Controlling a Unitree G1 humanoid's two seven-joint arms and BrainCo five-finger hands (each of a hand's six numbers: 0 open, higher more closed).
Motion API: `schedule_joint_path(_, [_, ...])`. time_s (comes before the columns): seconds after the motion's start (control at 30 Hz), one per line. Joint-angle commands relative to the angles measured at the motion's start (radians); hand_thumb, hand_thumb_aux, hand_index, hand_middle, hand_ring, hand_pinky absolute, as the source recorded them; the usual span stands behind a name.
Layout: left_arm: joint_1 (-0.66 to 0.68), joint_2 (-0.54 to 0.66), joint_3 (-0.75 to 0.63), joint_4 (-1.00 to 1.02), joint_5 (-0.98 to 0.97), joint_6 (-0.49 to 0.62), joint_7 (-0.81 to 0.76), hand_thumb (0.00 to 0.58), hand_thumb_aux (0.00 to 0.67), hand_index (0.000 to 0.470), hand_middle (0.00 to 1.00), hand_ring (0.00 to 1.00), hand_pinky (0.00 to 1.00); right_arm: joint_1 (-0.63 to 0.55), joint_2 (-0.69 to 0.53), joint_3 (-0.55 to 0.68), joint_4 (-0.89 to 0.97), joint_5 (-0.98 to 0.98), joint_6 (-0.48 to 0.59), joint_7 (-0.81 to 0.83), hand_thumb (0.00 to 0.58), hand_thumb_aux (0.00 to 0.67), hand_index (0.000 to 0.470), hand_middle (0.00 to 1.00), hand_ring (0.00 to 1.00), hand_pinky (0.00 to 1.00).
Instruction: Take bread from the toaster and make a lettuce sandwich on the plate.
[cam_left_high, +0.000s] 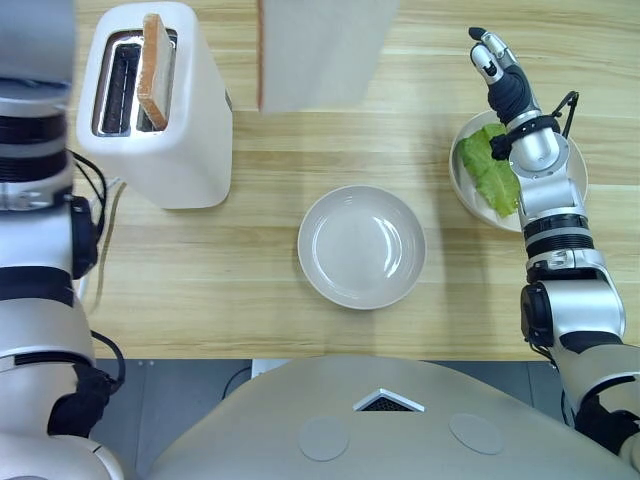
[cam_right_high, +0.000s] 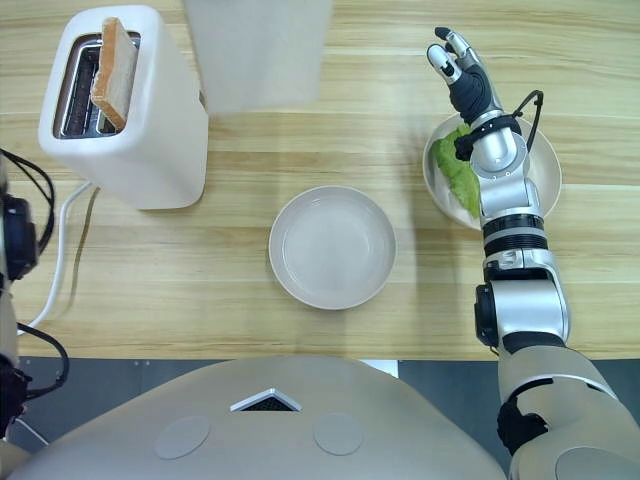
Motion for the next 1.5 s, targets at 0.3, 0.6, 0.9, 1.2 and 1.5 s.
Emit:
schedule_joint_path(0.3, [0.202,-0.215,-0.136,0.256,-0.207,0.013,-0.102,0.58,0.67,0.47,1.0,1.0,1.0,-0.057,0.003,-0.023,-0.023,0.025,0.034,0.004,0.0,0.0,0.0,0.0,0.0,0.0])
schedule_joint_path(0.6, [0.327,-0.276,-0.111,0.449,-0.273,0.011,-0.085,0.58,0.67,0.47,1.0,1.0,1.0,-0.084,-0.027,-0.051,-0.074,0.033,0.061,0.009,0.0,0.0,0.0,0.0,0.0,0.0])
schedule_joint_path(0.9, [0.419,-0.244,-0.096,0.436,-0.252,0.024,-0.062,0.58,0.67,0.47,1.0,1.0,1.0,0.192,-0.455,-0.059,-0.523,-0.358,0.121,0.032,0.0,0.0,0.0,0.0,0.0,0.0])
schedule_joint_path(1.2, [0.497,-0.198,-0.101,0.325,-0.238,0.071,-0.061,0.58,0.67,0.47,1.0,1.0,1.0,0.516,-0.707,-0.038,-0.819,-0.449,0.226,0.512,0.371,0.268,0.188,0.0,0.0,0.0])
schedule_joint_path(1.5, [0.524,-0.179,-0.115,0.26,-0.233,0.111,-0.066,0.58,0.67,0.47,1.0,1.0,1.0,0.431,-0.604,0.101,-0.683,-0.554,0.242,0.49,0.526,0.465,0.326,0.0,0.0,0.0])
